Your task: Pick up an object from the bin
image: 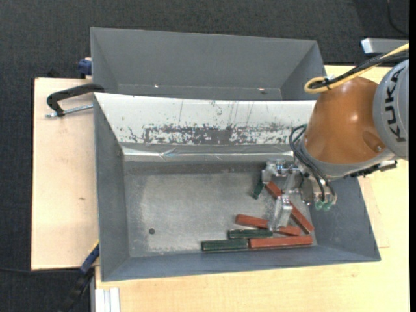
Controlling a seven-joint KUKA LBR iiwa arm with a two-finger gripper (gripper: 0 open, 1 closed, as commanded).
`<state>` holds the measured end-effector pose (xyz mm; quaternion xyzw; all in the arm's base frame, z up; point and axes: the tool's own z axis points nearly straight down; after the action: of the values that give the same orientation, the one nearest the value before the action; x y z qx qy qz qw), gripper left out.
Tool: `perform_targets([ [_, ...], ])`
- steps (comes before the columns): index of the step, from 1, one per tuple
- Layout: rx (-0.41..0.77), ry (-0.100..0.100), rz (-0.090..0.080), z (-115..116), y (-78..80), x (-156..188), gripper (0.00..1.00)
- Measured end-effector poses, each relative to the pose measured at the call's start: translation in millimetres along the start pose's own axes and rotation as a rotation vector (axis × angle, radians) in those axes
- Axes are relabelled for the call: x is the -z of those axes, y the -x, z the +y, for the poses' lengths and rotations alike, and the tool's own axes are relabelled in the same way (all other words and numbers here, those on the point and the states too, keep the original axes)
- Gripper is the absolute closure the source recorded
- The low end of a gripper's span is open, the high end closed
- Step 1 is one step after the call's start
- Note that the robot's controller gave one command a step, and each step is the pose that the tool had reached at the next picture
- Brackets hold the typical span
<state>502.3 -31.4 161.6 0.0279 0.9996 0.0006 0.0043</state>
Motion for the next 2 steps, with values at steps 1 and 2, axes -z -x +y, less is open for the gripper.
perform_targets([
  [1,0.065,0.000,0.005,-14.6,2.9,-57.7,0.00],
  [2,0.127,0.000,0.011,-1.0,-8.5,-78.5,0.00],
])
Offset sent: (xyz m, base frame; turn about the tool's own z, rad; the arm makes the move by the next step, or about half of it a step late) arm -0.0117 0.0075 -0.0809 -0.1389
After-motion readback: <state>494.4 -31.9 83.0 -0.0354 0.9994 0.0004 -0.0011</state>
